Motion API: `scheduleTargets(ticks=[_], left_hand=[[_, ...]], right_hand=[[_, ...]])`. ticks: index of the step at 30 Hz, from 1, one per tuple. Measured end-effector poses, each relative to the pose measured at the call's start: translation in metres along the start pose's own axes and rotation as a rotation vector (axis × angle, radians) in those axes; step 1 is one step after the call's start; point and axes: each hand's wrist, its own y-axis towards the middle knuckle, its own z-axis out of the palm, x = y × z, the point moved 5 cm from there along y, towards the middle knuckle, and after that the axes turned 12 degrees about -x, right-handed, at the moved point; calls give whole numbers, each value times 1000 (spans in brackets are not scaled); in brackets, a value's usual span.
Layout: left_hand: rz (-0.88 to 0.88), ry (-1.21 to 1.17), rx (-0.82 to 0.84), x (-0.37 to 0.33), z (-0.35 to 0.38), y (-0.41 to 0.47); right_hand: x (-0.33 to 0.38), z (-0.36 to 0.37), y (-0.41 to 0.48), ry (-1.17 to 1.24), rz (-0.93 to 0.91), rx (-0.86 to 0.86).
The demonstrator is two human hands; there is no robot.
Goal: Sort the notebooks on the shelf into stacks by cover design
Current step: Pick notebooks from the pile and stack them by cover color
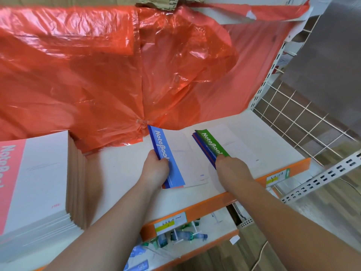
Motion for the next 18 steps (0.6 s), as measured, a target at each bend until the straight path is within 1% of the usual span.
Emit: scheduleTargets(ticks=[4,7,9,11,12,14,15,16,17,18], left_hand=[[-19,-36,6,4,0,-2],[-55,-161,-6,6,2,-3],[-74,-254,3,8,5,-5],[-27,-199,-15,7,5,-7],[-2,-156,-36,8,3,-7],[4,-128,-54,9,-2,-5],[-1,-126,-50,11,-4,-3],[-8,-124,-46,11,-5,-3],[-11,-119,-43,11,-6,-3],[-11,-112,-38,11,-7,-3]], right_hand=[[11,-22,3,30,-30,-139],[54,-29,-4,94,-149,-197],[85,-28,-15,243,-255,-209],[100,-25,-23,404,-330,-213],[98,-24,-23,487,-331,-195],[81,-19,-17,587,-238,-168],[68,-15,-11,558,-178,-171],[51,-9,-5,453,-121,-184],[34,0,0,305,-58,-174],[19,9,3,163,10,-124]])
